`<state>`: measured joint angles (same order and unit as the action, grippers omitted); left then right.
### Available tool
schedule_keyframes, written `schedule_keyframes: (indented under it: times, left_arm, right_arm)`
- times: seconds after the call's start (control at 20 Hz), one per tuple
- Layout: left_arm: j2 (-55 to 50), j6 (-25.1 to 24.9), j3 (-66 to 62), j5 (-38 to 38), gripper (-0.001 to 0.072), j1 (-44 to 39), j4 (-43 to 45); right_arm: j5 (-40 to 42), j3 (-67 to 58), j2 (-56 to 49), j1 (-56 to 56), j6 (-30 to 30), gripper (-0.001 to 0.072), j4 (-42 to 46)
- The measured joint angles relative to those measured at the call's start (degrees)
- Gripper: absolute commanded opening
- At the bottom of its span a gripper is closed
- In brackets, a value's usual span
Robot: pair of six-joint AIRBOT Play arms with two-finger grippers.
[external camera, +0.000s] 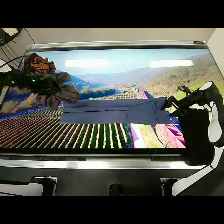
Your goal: Fold the shirts.
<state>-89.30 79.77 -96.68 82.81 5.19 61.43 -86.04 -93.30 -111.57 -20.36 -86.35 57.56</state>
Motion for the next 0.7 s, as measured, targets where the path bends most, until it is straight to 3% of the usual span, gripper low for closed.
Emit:
schedule_keyframes:
  times: [0.1, 0.15, 0.2, 0.25, 0.3, 0.35, 0.4, 0.7]
  left_arm:
    - [0.9, 0.0, 0.0, 0.0, 0.0525, -2.6, -0.1]
    - [1.1, -0.1, 0.0, -0.2, 0.0525, -4.0, -0.1]
    - [1.4, -0.2, 0.0, -0.7, 0.0525, -5.6, 0.0]
    - [1.4, -0.2, 0.1, -1.4, 0.0520, -7.1, 0.0]
    - [1.4, -0.3, 0.2, -2.3, 0.0425, -8.8, 0.0]
    - [1.3, -0.3, 0.1, -3.2, 0.0177, -10.3, 0.0]
    - [0.9, -0.3, 0.2, -4.4, 0.0038, -12.1, 0.0]
    - [-7.1, 1.6, 0.2, -13.1, 0.0032, -25.9, -1.8]
  right_arm:
    - [0.1, 0.0, -1.1, 1.4, -0.2, 0.0653, -2.6]
    - [0.5, 0.0, -1.4, 2.2, -0.3, 0.0524, -2.8]
    - [1.5, 0.0, -1.7, 3.2, -0.2, 0.0231, -3.2]
    - [2.6, 0.2, -2.1, 4.3, -0.2, 0.0038, -3.3]
    - [3.0, 0.2, -2.0, 5.0, -0.3, 0.0032, -3.1]
    - [3.8, 0.2, -1.5, 5.6, -0.2, 0.0032, -2.9]
    - [4.4, 0.2, -0.7, 6.0, -0.3, 0.0031, -3.1]
    - [-0.1, 0.0, 11.6, 7.0, -1.4, 0.0031, -4.0]
